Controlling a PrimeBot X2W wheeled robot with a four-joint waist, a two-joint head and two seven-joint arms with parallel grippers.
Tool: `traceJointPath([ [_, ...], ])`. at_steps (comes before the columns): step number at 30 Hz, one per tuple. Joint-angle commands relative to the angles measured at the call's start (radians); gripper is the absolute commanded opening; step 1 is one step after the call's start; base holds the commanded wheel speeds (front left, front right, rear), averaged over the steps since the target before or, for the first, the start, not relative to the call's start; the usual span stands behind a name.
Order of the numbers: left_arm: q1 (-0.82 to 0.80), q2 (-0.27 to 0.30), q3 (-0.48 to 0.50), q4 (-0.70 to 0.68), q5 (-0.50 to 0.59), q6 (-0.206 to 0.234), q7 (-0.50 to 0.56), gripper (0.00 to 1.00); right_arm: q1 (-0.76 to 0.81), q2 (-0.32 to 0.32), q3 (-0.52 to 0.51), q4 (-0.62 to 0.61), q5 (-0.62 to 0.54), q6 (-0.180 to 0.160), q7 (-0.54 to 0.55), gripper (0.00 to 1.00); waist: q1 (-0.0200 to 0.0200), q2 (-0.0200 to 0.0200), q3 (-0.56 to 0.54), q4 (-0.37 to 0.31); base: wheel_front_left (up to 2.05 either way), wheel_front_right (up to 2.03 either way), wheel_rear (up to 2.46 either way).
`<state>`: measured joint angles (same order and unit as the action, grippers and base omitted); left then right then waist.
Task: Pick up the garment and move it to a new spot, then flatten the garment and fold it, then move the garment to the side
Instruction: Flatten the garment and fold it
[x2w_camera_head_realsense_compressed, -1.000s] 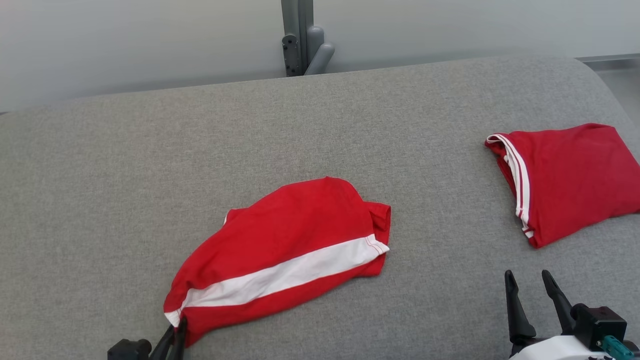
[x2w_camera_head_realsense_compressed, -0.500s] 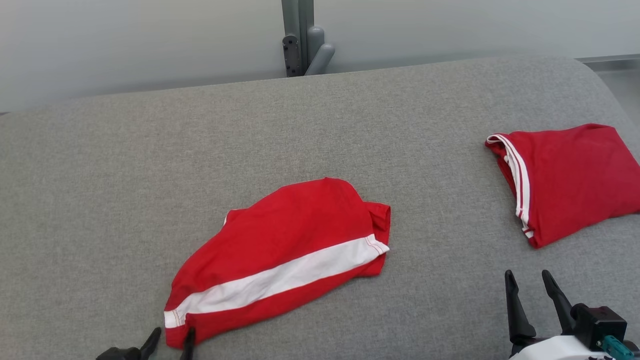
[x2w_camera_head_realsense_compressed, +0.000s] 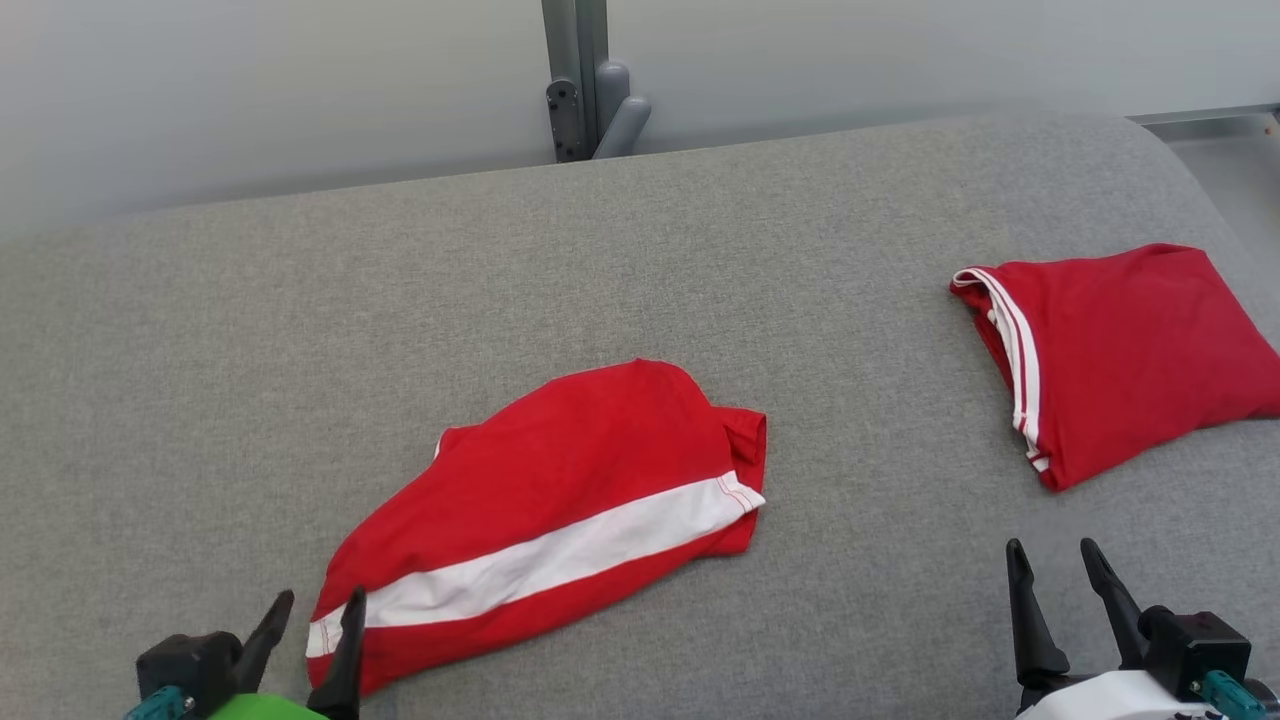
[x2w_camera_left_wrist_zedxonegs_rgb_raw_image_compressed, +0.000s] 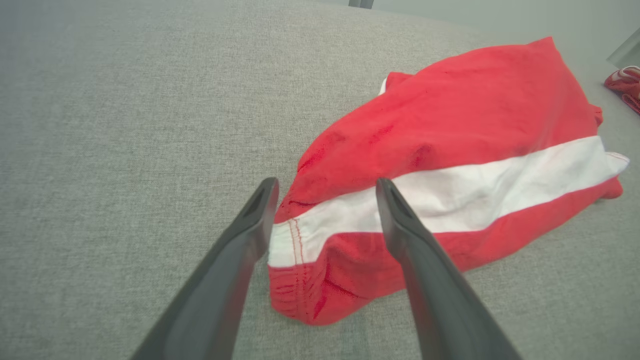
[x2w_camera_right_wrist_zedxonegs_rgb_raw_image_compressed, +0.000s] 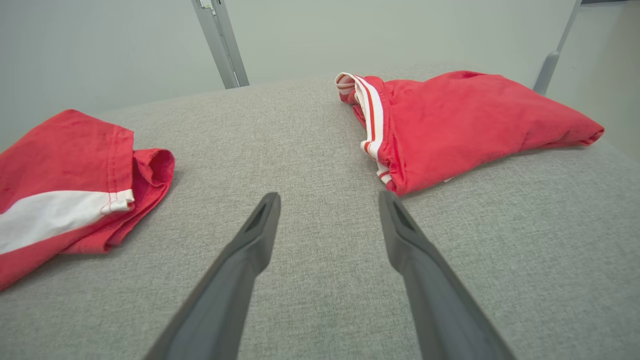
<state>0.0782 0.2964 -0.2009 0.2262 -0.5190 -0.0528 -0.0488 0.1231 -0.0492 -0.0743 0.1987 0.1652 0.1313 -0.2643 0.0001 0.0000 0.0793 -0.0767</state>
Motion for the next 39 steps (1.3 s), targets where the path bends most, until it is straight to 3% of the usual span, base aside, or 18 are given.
traceJointPath([
  [1,0.021,0.008,0.010,-0.046,-0.007,0.021,-0.001,1.00,0.004,-0.003,0.001,-0.005,-0.005,-0.001,0.001,1.00,-0.0001,0.0000,-0.006,-0.005,0.00,0.00,0.00],
  [7,0.067,-0.026,0.040,-0.180,0.022,0.090,-0.097,1.00,0.014,-0.005,0.006,-0.046,-0.029,-0.001,0.001,1.00,-0.0001,0.0000,-0.037,0.005,0.00,0.00,0.00],
  [11,0.091,-0.038,0.021,-0.180,0.062,0.094,-0.157,1.00,0.016,-0.014,0.008,-0.089,-0.041,-0.001,0.001,1.00,-0.0001,0.0000,-0.062,0.030,0.00,0.00,0.00],
  [21,0.121,-0.060,0.016,-0.075,0.139,0.048,-0.216,1.00,0.014,-0.037,0.048,-0.158,-0.066,-0.001,0.001,1.00,-0.0001,0.0000,-0.102,0.084,0.00,0.00,0.00],
  [31,0.166,-0.155,0.130,-0.099,0.224,0.026,-0.217,1.00,0.019,-0.045,0.082,-0.123,-0.063,-0.001,0.001,1.00,-0.0001,0.0000,-0.109,0.104,0.00,0.00,0.00],
  [39,0.180,-0.207,0.211,-0.098,0.269,-0.033,-0.217,1.00,0.013,-0.043,0.091,-0.101,-0.055,-0.001,0.001,1.00,-0.0001,0.0000,-0.109,0.114,0.00,0.00,0.00],
])
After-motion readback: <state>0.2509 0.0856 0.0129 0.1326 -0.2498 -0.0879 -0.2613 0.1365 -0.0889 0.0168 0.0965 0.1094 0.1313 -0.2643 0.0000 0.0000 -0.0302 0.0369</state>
